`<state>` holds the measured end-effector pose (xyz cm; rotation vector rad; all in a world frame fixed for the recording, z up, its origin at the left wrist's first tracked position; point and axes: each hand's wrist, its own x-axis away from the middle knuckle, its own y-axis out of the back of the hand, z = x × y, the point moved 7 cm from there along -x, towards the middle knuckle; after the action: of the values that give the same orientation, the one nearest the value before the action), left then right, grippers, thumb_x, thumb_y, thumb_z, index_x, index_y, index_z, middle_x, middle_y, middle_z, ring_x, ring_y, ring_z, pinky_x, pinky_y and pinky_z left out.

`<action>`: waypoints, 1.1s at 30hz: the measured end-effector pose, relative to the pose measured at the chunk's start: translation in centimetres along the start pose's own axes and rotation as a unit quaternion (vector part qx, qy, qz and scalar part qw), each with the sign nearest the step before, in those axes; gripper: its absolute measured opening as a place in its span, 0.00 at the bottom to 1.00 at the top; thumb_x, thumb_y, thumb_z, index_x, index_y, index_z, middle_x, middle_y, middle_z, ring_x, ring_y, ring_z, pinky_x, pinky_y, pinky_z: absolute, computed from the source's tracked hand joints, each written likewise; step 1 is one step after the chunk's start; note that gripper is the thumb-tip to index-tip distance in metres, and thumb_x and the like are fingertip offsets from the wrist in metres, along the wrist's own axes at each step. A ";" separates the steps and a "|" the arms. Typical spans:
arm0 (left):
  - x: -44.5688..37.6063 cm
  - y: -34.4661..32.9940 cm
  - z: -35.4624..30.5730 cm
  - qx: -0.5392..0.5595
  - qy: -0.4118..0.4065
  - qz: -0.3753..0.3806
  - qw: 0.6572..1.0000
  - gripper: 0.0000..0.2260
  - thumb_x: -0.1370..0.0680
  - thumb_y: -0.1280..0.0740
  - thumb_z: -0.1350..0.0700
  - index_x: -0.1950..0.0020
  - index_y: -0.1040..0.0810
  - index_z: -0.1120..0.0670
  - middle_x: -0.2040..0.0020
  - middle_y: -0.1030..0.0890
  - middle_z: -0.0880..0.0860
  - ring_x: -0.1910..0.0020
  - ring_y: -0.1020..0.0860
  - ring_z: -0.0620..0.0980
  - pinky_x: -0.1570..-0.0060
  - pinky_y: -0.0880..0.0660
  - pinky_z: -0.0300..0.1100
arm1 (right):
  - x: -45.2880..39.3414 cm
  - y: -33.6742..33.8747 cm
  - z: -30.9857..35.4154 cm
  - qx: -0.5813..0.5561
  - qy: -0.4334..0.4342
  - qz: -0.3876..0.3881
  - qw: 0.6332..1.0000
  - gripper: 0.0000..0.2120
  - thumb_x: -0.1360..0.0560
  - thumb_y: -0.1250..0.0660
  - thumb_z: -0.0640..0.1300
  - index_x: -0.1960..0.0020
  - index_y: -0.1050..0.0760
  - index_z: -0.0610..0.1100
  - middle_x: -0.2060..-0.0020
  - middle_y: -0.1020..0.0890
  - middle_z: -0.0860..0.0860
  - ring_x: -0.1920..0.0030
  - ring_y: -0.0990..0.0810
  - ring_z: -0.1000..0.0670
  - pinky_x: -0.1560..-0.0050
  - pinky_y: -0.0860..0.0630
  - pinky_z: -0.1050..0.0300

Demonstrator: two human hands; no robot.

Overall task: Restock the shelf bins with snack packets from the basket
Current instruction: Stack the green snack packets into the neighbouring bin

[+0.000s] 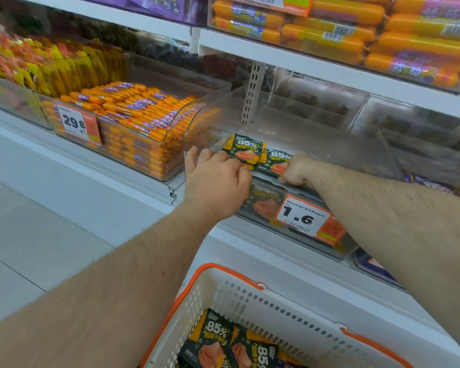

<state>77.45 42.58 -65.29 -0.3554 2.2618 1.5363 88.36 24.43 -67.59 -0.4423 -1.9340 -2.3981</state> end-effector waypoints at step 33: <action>15.0 -10.8 -4.2 -0.151 -0.135 0.609 0.767 0.17 0.19 0.40 0.48 0.34 0.24 0.56 0.36 0.25 0.52 0.39 0.25 0.52 0.38 0.30 0.49 | 22.1 -37.4 -17.3 0.002 0.021 0.362 0.932 0.13 0.24 0.35 0.45 0.66 0.31 0.44 0.69 0.30 0.46 0.69 0.32 0.47 0.67 0.34 0.50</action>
<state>67.73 34.74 -79.62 1.4699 1.9653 2.2603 56.23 19.66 -101.25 -0.9022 -1.4007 -1.8904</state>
